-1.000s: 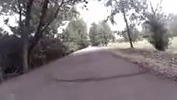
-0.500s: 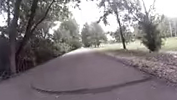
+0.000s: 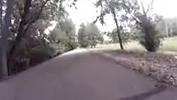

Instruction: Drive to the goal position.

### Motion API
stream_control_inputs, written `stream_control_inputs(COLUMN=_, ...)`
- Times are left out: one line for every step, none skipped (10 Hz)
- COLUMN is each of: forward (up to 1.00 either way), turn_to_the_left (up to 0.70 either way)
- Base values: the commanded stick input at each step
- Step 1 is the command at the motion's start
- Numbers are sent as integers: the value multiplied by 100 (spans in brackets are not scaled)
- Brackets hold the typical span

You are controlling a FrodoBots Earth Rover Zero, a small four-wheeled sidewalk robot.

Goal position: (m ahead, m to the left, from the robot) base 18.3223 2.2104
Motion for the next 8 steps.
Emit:
stream_control_inputs(forward=100, turn_to_the_left=1)
stream_control_inputs(forward=100, turn_to_the_left=1)
stream_control_inputs(forward=100, turn_to_the_left=1)
stream_control_inputs(forward=100, turn_to_the_left=1)
stream_control_inputs(forward=100, turn_to_the_left=1)
stream_control_inputs(forward=100, turn_to_the_left=-1)
stream_control_inputs(forward=100, turn_to_the_left=-9)
stream_control_inputs(forward=100, turn_to_the_left=-18)
